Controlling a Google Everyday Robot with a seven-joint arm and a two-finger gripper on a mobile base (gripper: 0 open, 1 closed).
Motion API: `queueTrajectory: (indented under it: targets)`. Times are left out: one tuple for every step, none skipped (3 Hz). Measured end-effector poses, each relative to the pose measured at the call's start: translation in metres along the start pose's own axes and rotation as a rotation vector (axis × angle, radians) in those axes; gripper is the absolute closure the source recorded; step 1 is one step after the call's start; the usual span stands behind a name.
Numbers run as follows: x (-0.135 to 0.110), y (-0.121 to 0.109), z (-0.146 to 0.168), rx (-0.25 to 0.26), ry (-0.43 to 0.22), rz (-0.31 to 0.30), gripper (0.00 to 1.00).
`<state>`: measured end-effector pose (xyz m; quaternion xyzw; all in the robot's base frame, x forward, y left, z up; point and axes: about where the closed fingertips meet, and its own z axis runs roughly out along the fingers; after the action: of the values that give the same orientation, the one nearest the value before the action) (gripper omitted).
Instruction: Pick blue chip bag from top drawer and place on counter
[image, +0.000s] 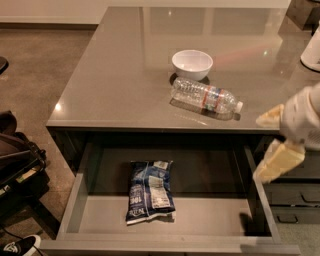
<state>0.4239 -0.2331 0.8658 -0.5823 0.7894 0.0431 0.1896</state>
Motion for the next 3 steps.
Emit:
queueTrajectory:
  targets:
    - [0.018, 0.010, 0.078, -0.092, -0.221, 0.114, 0.00]
    - [0.001, 0.014, 0.116, -0.179, -0.396, 0.190, 0.00]
    - [-0.002, 0.015, 0.122, -0.201, -0.421, 0.208, 0.00]
